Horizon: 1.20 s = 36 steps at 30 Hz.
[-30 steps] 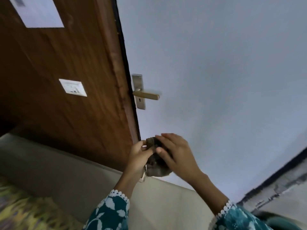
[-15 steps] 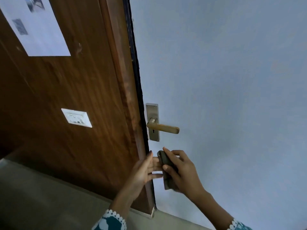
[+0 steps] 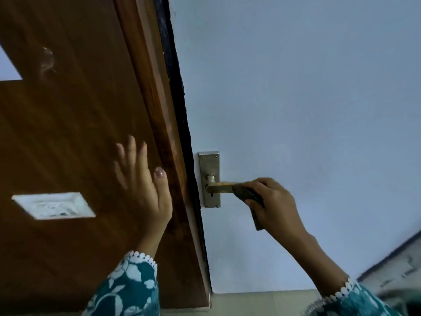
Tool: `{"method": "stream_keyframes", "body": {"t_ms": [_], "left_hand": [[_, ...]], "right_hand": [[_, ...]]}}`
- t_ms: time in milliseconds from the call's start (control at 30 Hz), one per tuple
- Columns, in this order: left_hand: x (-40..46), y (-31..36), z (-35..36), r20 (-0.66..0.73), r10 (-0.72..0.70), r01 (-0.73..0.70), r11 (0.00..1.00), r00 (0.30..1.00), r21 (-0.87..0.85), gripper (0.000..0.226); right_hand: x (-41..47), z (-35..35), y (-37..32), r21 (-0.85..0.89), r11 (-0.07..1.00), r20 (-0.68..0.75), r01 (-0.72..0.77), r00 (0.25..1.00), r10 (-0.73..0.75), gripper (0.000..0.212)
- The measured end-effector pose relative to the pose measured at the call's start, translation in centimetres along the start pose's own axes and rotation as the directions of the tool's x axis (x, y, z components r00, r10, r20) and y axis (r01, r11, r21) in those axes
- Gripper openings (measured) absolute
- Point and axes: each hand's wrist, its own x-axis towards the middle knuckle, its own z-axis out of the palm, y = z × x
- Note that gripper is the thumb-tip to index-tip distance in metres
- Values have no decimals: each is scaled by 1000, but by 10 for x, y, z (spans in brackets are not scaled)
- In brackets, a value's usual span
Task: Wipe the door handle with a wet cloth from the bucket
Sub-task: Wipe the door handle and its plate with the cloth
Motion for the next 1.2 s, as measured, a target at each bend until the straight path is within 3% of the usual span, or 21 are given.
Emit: {"method": "stream_keyframes", "body": {"t_ms": [200,400,533,633,733,833,1000,1200], "left_hand": [[3,-37,30,118,222,-245,936,968,251,60],[0,-46,38,75,295,-304,910,953,282,61],[-3,-52,42,57,317,-320,907,947,272,60],[-3,-54,44,36,329,-327,910,944,254,58],[-3,-54,45,22,342,-337,907,939,251,58],[-2,-54,44,26,341,-337,911,940,240,58],[-2,-54,38,60,332,-337,922,942,191,57],[-1,-51,36,75,323,-331,928,944,171,55]], "right_hand": [[32,11,-43,-264,963,-27,-55,998,50,39],[57,49,-83,-450,883,148,132,986,-72,27],[46,52,-66,-487,858,159,164,982,-97,44],[41,35,-46,-518,849,147,105,989,-33,51],[39,21,-35,-513,858,110,34,994,27,51],[45,32,-57,-527,848,137,53,990,23,44],[45,71,-90,-539,827,140,160,985,-99,28],[43,50,-58,-540,838,124,82,992,-17,45]]}}
